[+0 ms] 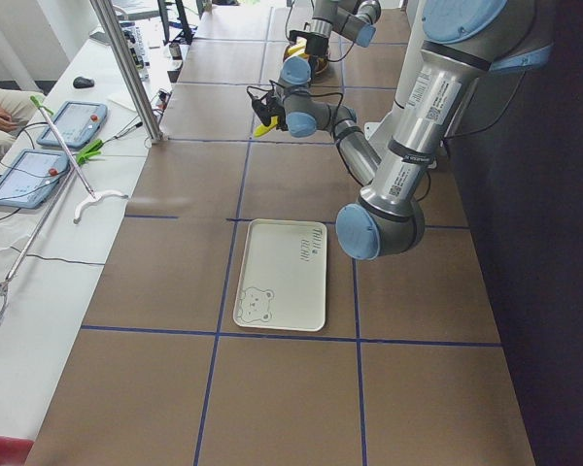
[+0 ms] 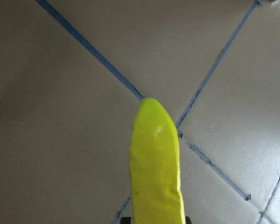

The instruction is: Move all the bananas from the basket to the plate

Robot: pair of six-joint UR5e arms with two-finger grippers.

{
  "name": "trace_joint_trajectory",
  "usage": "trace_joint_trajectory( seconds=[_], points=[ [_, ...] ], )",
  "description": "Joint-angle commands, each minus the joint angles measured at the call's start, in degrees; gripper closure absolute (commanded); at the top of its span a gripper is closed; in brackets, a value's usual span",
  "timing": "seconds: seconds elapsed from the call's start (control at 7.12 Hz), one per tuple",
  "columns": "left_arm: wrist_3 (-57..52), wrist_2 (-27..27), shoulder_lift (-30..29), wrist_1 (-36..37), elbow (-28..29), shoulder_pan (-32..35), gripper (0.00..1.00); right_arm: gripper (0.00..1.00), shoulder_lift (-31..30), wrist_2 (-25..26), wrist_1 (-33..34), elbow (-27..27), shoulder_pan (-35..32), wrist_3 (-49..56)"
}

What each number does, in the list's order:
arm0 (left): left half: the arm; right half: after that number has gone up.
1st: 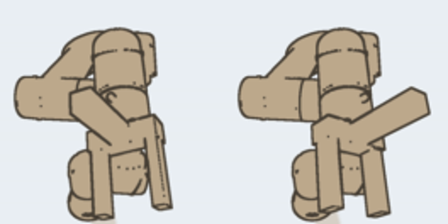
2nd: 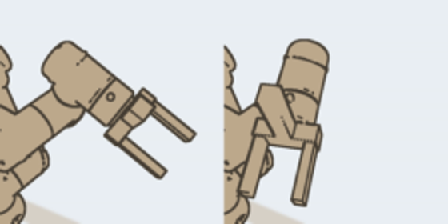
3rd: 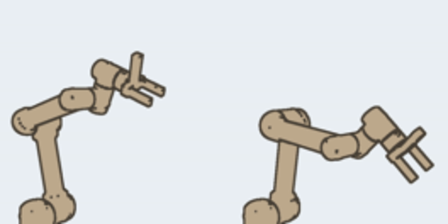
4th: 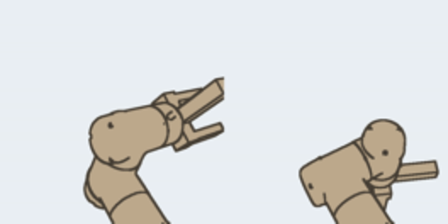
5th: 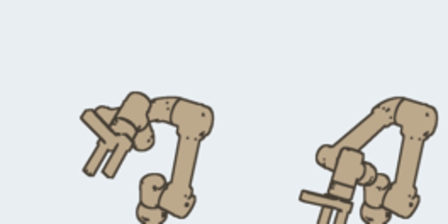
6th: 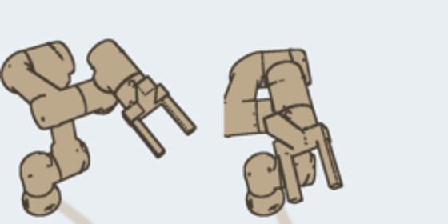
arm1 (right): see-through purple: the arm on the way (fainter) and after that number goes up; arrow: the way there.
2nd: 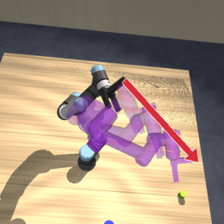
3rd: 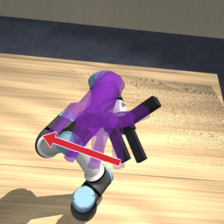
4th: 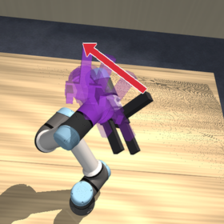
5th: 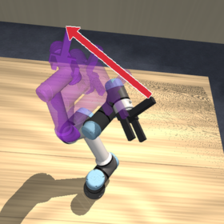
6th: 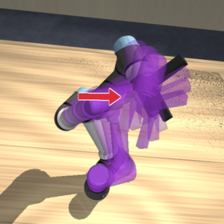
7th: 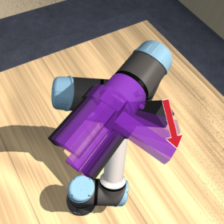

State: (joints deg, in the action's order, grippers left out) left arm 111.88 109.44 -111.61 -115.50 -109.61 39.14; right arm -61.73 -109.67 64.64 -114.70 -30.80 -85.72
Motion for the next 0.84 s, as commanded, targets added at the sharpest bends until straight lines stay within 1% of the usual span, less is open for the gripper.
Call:
trace_joint_trajectory(
  seconds=[0.0,0.14,0.28,0.42,0.56,0.7],
  points=[
    [-10.4,-0.4,8.1,0.5,-1.1,0.2,1.0,0.0,-10.0,-4.6,0.4,-2.7,-5.7,5.7],
    [-16.5,1.1,12.3,0.5,-1.6,0.3,1.0,0.0,-14.5,-8.1,2.9,-3.0,-9.4,12.5],
    [-22.5,3.2,15.8,0.6,-2.2,1.4,0.98,0.0,-18.0,-10.3,9.1,-5.2,-12.3,19.6],
    [-30.7,7.4,19.2,0.5,-2.5,4.7,0.97,0.0,-23.0,-10.6,15.8,-10.1,-14.4,28.4],
    [-39.8,11.5,23.3,0.5,-2.1,9.2,0.96,0.0,-26.1,-10.7,20.6,-12.4,-16.2,36.2],
    [-47.5,12.5,25.7,0.5,-1.2,12.4,0.95,0.0,-28.4,-10.7,21.0,-12.2,-16.9,42.1]
  ],
)
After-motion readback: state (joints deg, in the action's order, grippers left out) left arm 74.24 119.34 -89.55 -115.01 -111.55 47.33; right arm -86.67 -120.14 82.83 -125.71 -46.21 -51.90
